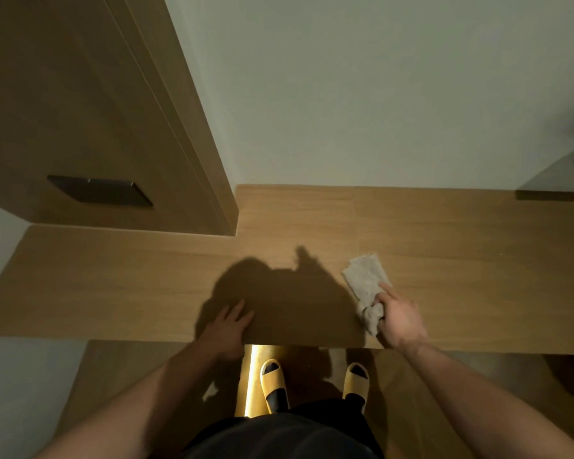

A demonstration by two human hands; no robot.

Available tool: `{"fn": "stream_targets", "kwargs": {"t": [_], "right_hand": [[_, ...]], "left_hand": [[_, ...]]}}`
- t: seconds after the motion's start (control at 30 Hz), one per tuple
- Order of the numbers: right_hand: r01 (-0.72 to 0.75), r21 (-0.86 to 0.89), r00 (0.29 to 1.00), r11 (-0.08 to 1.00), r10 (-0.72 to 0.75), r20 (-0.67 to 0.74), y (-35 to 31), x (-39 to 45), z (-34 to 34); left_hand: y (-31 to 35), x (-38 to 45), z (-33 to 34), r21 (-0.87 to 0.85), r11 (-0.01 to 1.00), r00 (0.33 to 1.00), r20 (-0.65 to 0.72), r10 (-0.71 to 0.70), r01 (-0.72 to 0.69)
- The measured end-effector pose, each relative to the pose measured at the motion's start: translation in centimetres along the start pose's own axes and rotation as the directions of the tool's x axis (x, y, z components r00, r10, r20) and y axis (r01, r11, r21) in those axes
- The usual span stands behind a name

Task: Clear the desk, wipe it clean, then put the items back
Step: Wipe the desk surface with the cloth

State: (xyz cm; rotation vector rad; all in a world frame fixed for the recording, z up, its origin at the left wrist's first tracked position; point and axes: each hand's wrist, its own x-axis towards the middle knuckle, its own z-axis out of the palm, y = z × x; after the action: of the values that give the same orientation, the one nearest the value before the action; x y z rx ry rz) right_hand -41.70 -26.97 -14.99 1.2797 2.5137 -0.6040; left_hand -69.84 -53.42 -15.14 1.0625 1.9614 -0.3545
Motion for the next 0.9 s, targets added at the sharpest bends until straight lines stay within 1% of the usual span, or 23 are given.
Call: {"fn": "stream_targets", "kwargs": {"t": [0.07,0.13,0.2,0.23,0.27,0.3,0.37,0.43,0.5,0.53,0.6,0.67,0.73,0.77,0.8,0.83,0.87,0.9], "right_hand": [[-0.119,0.062,0.99,0.991,0.123,-0.062,2.2,-0.2,-1.9],[-0.185,0.149,0.96,0.971,0.211,-0.184,4.9,-0.7,-3.5],[-0.279,0.228,0.899,0.933,0.337,-0.281,7.7,-1.2,-4.6],[-0.341,0.248,0.865,0.907,0.406,-0.297,9.1,-1.3,-4.8],[-0.408,0.249,0.838,0.878,0.469,-0.281,10.3,-1.3,-4.5],[-0.474,0.247,0.82,0.845,0.526,-0.227,11.2,-1.2,-3.9],[-0.574,0.254,0.79,0.778,0.608,-0.077,11.8,-0.9,-2.3],[-0.639,0.245,0.756,0.729,0.655,0.021,10.2,-0.4,-0.7],[-0.659,0.248,0.739,0.71,0.673,0.034,6.7,0.4,0.2],[-0.645,0.261,0.75,0.718,0.66,0.038,4.3,0.9,0.4],[-0.553,0.291,0.825,0.781,0.562,0.059,-0.8,1.8,0.9],[-0.4,0.307,0.914,0.864,0.399,0.066,-5.7,2.2,2.0],[-0.192,0.264,0.981,0.945,0.175,0.089,-10.0,2.3,3.0],[-0.081,0.244,0.991,0.966,0.052,0.124,-11.8,2.2,3.4],[0.003,0.252,0.983,0.968,-0.049,0.177,-13.1,2.1,3.6],[0.056,0.287,0.967,0.956,-0.124,0.222,-13.9,2.0,3.6],[0.081,0.338,0.956,0.938,-0.169,0.24,-14.3,1.8,3.5],[0.097,0.388,0.954,0.917,-0.197,0.226,-14.2,1.6,3.2]], "left_hand": [[1.7,0.5,-0.3,0.011,0.999,0.999,0.023,0.047,-0.047],[2.9,1.1,-0.4,0.026,0.995,0.996,0.012,0.094,-0.094],[3.6,1.4,-0.5,0.032,0.992,0.992,-0.014,0.124,-0.123],[3.7,1.4,-0.5,0.026,0.992,0.991,-0.037,0.128,-0.127],[3.7,1.4,-0.6,0.016,0.992,0.99,-0.068,0.127,-0.126],[3.6,1.3,-0.5,0.002,0.992,0.987,-0.102,0.124,-0.124],[3.1,1.1,-0.4,-0.024,0.992,0.982,-0.152,0.116,-0.121],[2.3,0.8,-0.2,-0.051,0.992,0.98,-0.168,0.103,-0.113],[1.5,0.5,0.0,-0.075,0.992,0.977,-0.197,0.086,-0.103],[1.1,0.4,0.1,-0.086,0.991,0.973,-0.214,0.08,-0.101],[0.5,0.0,0.3,-0.118,0.988,0.967,-0.245,0.066,-0.097],[0.4,-0.5,0.4,-0.147,0.984,0.961,-0.271,0.057,-0.1],[0.5,-0.7,0.0,-0.164,0.981,0.955,-0.292,0.057,-0.109],[0.6,-0.8,-0.2,-0.171,0.978,0.951,-0.302,0.06,-0.117],[0.8,-0.7,-0.5,-0.179,0.976,0.948,-0.312,0.064,-0.126],[0.9,-0.6,-0.8,-0.184,0.974,0.944,-0.322,0.071,-0.136],[1.1,-0.5,-1.1,-0.183,0.972,0.94,-0.333,0.078,-0.146],[1.5,-0.3,-1.5,-0.176,0.972,0.933,-0.349,0.088,-0.157]]}}
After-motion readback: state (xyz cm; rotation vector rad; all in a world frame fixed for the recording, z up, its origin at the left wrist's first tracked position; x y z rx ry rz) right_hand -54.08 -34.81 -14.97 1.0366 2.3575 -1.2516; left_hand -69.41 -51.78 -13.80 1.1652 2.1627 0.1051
